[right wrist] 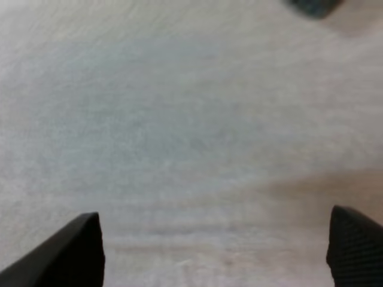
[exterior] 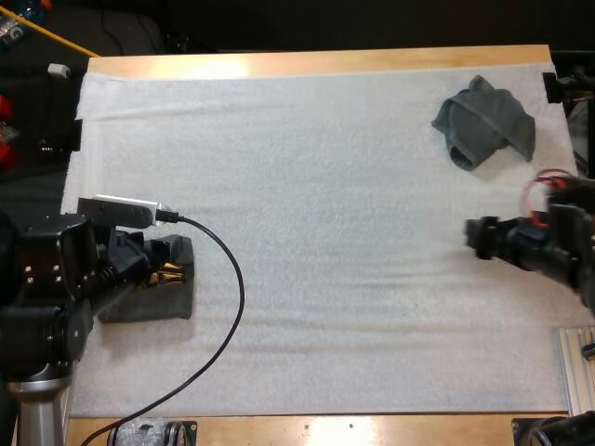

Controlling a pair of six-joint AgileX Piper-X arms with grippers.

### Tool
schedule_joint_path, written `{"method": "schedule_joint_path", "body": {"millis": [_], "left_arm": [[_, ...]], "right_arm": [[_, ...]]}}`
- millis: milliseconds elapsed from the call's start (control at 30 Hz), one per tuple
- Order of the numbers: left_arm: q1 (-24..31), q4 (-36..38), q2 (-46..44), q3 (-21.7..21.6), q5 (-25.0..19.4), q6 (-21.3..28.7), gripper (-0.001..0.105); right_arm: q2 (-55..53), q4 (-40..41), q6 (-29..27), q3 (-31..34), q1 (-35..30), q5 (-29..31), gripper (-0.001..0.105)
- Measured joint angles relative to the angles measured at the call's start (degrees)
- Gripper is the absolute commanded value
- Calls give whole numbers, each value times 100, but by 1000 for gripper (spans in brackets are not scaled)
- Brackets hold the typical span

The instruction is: Pick towel from pile, fold and stack

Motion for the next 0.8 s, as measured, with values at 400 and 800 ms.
{"method": "schedule_joint_path", "body": {"millis": [400,800], "left_arm": [[0,0,-155,0,0,0,51],[0,0,-1207,0,0,327,51]], "right_arm": [[-1027,418,-684,0,-1178,129,74],[-2180,742,-1372,0,-1178,491,74]]}}
